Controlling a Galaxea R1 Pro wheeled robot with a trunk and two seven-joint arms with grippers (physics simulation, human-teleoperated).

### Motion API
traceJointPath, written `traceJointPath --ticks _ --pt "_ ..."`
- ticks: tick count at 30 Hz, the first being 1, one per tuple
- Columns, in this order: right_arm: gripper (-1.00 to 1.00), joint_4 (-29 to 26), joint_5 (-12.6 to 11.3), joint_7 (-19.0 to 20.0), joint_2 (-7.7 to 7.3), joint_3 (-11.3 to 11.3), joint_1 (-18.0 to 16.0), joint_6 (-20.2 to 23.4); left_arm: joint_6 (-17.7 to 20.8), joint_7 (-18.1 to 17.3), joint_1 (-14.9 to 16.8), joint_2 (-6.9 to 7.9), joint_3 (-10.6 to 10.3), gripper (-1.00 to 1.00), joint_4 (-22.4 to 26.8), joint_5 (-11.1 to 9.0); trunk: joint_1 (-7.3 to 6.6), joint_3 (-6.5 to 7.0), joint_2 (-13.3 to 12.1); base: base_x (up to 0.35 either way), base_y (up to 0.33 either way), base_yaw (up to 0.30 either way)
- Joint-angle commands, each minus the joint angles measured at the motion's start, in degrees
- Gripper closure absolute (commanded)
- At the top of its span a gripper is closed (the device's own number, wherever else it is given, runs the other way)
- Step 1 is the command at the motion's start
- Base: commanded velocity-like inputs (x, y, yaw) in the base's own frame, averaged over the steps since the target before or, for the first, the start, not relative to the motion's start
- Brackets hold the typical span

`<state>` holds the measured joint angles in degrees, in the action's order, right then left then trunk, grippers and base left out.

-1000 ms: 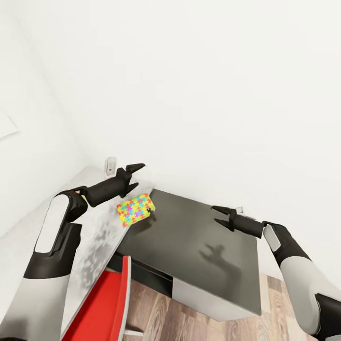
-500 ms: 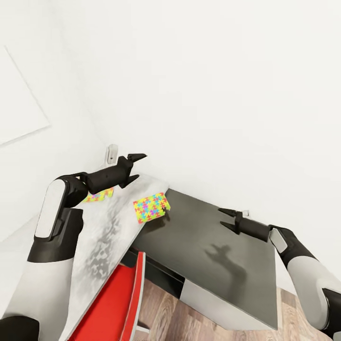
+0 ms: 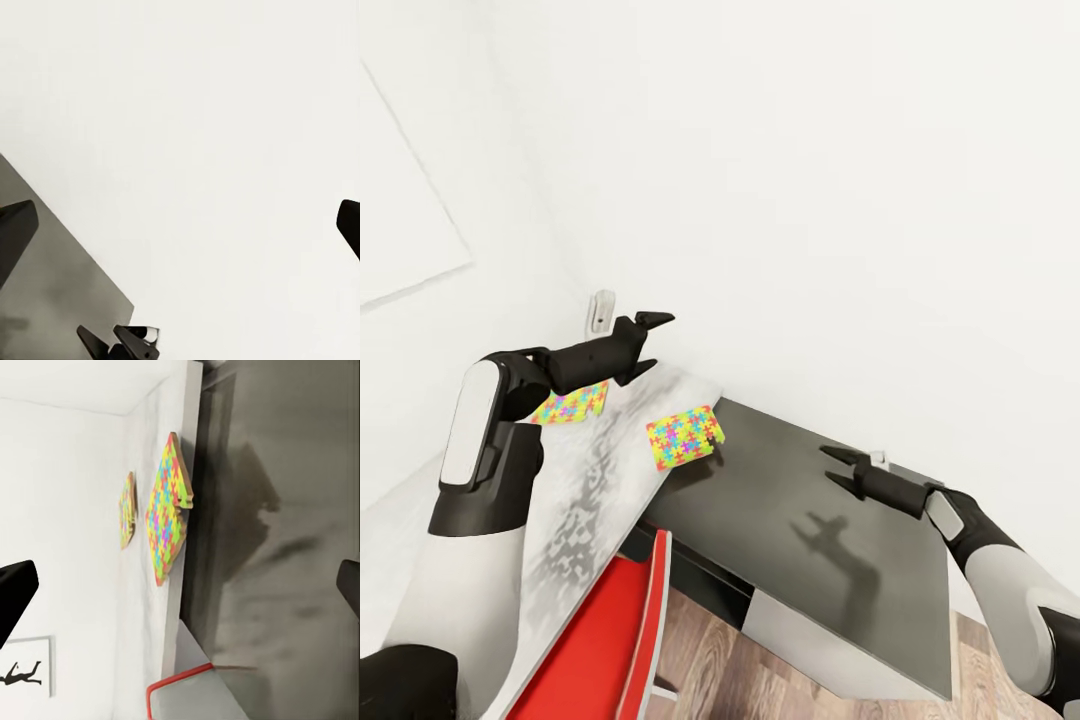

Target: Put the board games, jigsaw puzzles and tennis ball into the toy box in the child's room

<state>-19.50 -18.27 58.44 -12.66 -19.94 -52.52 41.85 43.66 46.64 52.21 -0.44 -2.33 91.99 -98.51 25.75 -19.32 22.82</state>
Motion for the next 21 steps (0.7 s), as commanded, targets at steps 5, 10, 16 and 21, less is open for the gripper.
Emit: traceJointPath --ticks 5,10,16,21 --pt "-1.00 1.0 -0.1 -0.1 0.05 -0.2 0.1 -0.8 0.0 1.4 0.4 -0.22 0.0 -1.00 0.0 -0.6 0.03 -0.11 0.1 0.000 0.000 0.008" --pt "-1.00 1.4 -0.2 -0.4 -0.04 -0.4 0.6 -2.9 0.0 1.8 0.7 -0.30 0.1 -1.00 0.0 -0.6 0.03 -0.12 0.1 0.000 0.000 0.004" --pt "-1.00 1.5 -1.0 -0.5 -0.42 -2.2 0.8 -4.2 0.0 1.9 0.9 -0.33 0.1 -1.00 0.0 -0.7 0.03 -0.12 0.1 0.000 0.000 0.001" --pt "-1.00 0.9 -1.4 -0.4 -0.71 -3.4 0.9 -4.7 0.0 2.0 1.4 -0.34 0.1 -1.00 -0.1 -0.7 0.03 -0.12 0.1 0.000 0.000 0.000"
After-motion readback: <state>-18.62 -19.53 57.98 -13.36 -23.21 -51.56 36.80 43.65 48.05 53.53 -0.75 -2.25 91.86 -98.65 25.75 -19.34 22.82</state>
